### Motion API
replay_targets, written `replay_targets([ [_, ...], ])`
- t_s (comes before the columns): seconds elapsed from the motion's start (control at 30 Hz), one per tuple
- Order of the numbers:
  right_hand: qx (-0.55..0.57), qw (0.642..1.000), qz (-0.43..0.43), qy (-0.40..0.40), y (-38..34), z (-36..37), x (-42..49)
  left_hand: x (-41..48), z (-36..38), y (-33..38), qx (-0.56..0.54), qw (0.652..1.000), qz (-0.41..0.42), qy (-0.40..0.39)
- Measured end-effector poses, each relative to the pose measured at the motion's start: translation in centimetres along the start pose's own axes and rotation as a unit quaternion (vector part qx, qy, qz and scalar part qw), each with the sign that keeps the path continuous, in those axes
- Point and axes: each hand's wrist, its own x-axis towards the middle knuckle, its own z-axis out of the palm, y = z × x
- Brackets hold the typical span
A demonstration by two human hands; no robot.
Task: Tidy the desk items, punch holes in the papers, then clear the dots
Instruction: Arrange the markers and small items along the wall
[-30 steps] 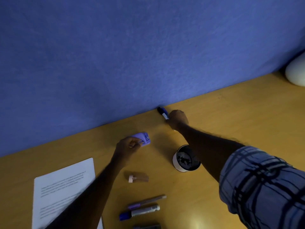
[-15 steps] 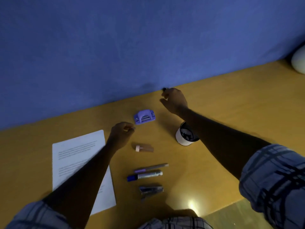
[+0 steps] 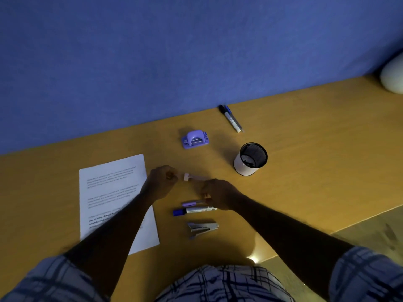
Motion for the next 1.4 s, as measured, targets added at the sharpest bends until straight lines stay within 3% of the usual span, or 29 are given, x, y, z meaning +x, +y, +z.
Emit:
replay_targets([
  [0.23,-0.024,0.999,0.034,0.035,-0.3,0.6,-0.4,-1.5,0.0,0.1,-0.022,1.000,-0.013,-0.001],
  [0.3,0.021,0.996,0.052,0.070,-0.5,0.6,-0.5,-1.7,0.0,0.3,-0.057,0.998,-0.031,0.002],
  [0.43,0.201,0.956,0.102,0.189,-1.7,0.4,-0.3,-2.1,0.4,2.5,-0.265,0.959,-0.102,-0.011],
  [0.57,0.318,0.912,0.128,0.224,-3.3,0.4,0.4,-1.9,1.3,4.4,-0.327,0.939,-0.101,0.012],
  [0.7,0.345,0.895,0.139,0.246,-3.8,0.8,0.5,-1.4,1.3,4.2,-0.329,0.940,-0.086,0.043],
  [0.8,0.305,0.912,0.143,0.235,-3.7,1.5,-0.2,-1.2,0.6,3.4,-0.308,0.947,-0.071,0.059],
  [0.93,0.147,0.982,0.098,0.071,-2.5,3.0,-1.2,-0.5,-0.7,2.1,-0.300,0.945,-0.095,0.086],
  [1.03,0.028,0.999,0.024,0.029,-2.3,3.4,-1.2,-0.1,-1.2,1.7,-0.303,0.940,-0.117,0.099],
  [1.23,-0.005,0.999,-0.018,0.032,-2.1,3.5,-0.8,0.8,-1.3,2.0,-0.299,0.944,-0.108,0.093],
  [1.4,0.126,0.979,-0.010,0.163,-1.4,1.2,-2.0,2.3,-2.6,2.4,-0.332,0.929,-0.118,0.118],
])
